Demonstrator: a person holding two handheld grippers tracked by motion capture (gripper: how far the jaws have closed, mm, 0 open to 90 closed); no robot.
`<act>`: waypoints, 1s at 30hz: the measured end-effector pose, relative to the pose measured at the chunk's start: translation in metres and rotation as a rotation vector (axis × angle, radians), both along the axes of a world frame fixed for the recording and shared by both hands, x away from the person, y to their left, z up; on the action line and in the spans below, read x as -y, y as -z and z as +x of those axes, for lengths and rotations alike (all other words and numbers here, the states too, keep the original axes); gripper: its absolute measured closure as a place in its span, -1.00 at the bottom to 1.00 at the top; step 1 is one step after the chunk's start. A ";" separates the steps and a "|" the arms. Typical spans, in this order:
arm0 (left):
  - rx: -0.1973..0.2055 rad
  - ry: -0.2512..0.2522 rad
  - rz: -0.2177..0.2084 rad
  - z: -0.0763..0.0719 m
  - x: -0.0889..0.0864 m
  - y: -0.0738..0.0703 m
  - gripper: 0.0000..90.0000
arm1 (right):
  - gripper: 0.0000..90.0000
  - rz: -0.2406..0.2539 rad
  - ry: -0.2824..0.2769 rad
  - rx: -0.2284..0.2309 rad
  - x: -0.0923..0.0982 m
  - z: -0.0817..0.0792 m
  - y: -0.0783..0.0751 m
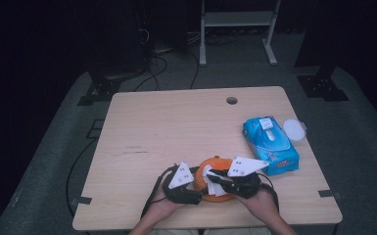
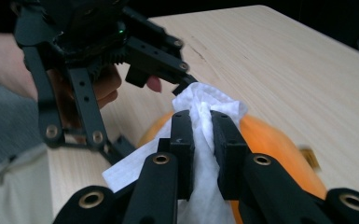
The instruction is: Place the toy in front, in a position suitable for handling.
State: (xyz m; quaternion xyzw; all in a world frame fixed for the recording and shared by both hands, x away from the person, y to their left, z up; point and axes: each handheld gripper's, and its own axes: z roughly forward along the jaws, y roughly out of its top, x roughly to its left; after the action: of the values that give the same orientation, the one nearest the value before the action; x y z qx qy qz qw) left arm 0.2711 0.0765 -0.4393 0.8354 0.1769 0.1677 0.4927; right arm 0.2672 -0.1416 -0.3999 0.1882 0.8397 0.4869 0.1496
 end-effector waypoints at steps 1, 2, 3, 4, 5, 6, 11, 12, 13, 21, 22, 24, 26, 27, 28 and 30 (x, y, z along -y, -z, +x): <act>0.010 0.002 0.001 0.000 0.000 0.000 -0.34 | 0.77 -0.014 0.001 0.014 -0.002 -0.001 -0.001; 0.002 0.005 -0.003 0.001 -0.002 0.001 -0.32 | 0.77 -0.010 0.004 0.013 0.000 0.002 -0.002; -0.004 0.004 -0.010 0.002 -0.004 0.002 -0.32 | 0.77 -0.001 0.021 0.002 0.004 0.006 -0.001; -0.008 0.002 -0.014 0.003 -0.005 0.002 -0.32 | 0.77 0.000 0.047 -0.001 0.010 0.010 0.000; -0.019 -0.001 -0.023 0.004 -0.006 0.003 -0.32 | 0.77 -0.001 0.068 -0.010 0.014 0.014 0.002; -0.026 -0.003 -0.023 0.005 -0.007 0.004 -0.33 | 0.77 0.012 0.098 -0.042 0.023 0.020 0.005; -0.092 -0.018 -0.045 0.010 -0.007 0.004 -0.58 | 0.77 0.013 0.127 -0.088 0.034 0.025 0.013; -0.126 -0.016 -0.064 0.011 -0.007 0.004 -0.65 | 0.77 0.001 0.123 -0.073 0.031 0.023 0.012; -0.160 -0.020 -0.089 0.012 -0.009 0.004 -0.71 | 0.77 -0.002 0.116 -0.068 0.028 0.020 0.012; -0.081 -0.023 -0.058 0.005 -0.005 0.000 -0.31 | 0.77 -0.008 0.016 -0.011 -0.002 -0.003 0.003; -0.031 -0.022 -0.041 0.001 -0.003 -0.002 -0.26 | 0.77 -0.024 0.017 0.011 -0.006 -0.004 0.002; 0.033 -0.030 -0.043 -0.003 -0.003 -0.004 -0.17 | 0.77 -0.025 0.032 0.028 -0.004 -0.002 -0.001; 0.092 -0.037 -0.039 -0.005 -0.002 -0.006 -0.12 | 0.77 -0.005 0.069 0.024 0.007 0.004 -0.002; 0.111 -0.034 -0.031 -0.006 -0.002 -0.006 -0.11 | 0.77 -0.006 0.095 0.027 0.013 0.007 -0.002; 0.120 -0.027 -0.017 -0.006 -0.002 -0.005 -0.11 | 0.77 -0.002 0.120 0.018 0.019 0.012 0.000; 0.104 -0.022 -0.023 -0.006 -0.002 -0.003 -0.15 | 0.77 0.013 0.143 -0.040 0.029 0.021 0.007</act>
State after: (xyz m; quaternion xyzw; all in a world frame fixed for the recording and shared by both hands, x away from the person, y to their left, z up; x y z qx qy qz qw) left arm 0.2651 0.0786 -0.4362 0.8177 0.1622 0.2142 0.5091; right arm 0.2877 -0.1707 -0.4074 0.2584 0.8237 0.4766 0.1661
